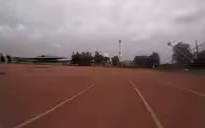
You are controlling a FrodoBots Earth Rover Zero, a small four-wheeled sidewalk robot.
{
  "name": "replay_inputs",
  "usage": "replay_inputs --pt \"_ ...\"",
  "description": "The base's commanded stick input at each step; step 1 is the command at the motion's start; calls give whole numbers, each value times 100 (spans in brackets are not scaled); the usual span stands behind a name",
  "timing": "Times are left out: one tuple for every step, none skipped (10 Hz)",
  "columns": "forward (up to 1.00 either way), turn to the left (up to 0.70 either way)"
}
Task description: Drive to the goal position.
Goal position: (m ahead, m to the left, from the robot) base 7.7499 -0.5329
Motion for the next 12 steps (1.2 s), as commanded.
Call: replay_inputs --pt "70 0" --pt "70 0" --pt "70 0" --pt "70 0" --pt "70 0" --pt "70 0" --pt "70 0" --pt "70 0" --pt "70 0" --pt "70 0" --pt "70 0" --pt "70 0"
